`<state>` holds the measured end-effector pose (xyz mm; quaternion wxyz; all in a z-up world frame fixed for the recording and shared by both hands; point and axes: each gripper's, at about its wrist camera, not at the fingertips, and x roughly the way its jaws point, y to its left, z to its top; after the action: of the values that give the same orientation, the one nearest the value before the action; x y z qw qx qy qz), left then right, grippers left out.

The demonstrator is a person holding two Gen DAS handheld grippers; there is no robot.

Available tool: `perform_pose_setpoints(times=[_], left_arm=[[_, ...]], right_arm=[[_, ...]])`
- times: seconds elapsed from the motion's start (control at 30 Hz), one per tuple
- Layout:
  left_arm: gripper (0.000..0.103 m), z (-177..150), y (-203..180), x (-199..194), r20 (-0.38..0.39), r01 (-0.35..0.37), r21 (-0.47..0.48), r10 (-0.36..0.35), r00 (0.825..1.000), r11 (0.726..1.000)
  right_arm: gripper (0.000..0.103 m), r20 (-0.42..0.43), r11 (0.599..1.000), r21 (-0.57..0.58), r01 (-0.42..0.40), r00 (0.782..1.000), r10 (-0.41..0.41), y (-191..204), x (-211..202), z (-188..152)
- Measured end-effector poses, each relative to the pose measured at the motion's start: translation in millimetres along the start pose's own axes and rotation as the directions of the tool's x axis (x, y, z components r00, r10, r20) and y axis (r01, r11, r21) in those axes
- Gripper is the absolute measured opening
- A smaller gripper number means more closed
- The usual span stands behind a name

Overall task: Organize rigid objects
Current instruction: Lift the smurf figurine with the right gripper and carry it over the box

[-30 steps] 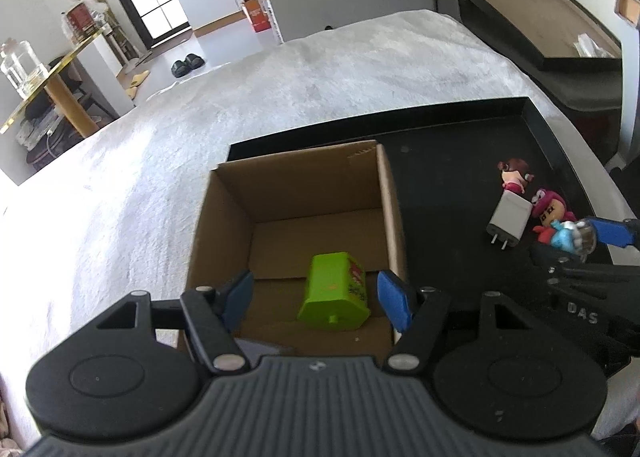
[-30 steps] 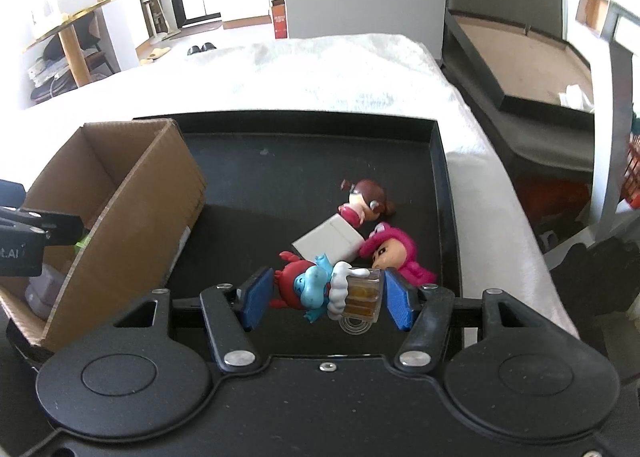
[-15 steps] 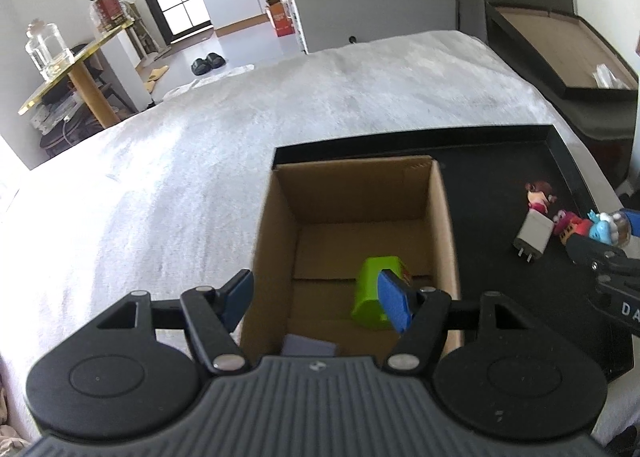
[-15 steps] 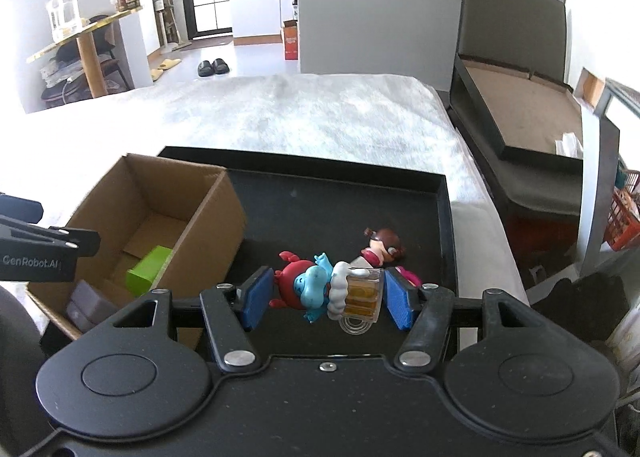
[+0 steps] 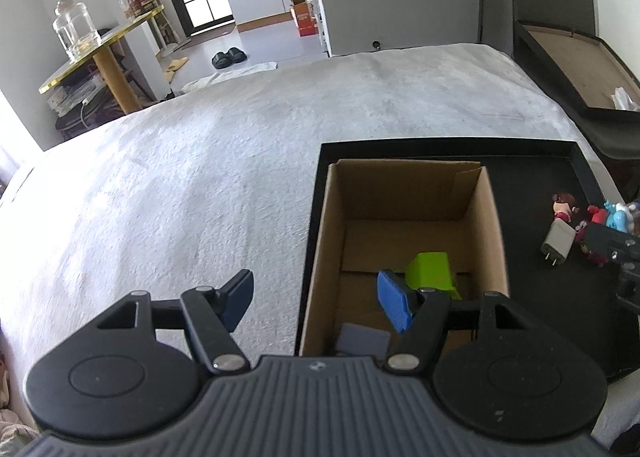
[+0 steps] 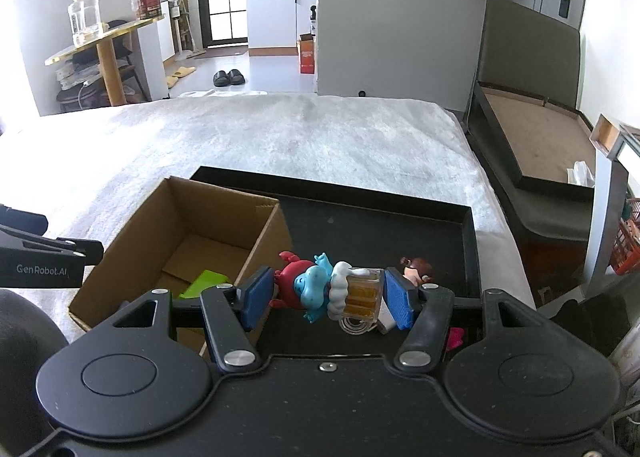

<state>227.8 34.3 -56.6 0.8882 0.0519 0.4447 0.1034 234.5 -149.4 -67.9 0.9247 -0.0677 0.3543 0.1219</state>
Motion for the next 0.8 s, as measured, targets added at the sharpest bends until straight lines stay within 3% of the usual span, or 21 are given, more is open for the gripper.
perform_pose_setpoints(times=[0.8], left_arm=[[0.067, -4.9, 27.4, 17.8, 0.012, 0.07, -0.075, -0.07, 0.998, 0.995]], right_arm=[[0.058, 0.005, 0.993, -0.115, 0.023, 1.0, -0.022, 42.3, 15.3, 22.9]])
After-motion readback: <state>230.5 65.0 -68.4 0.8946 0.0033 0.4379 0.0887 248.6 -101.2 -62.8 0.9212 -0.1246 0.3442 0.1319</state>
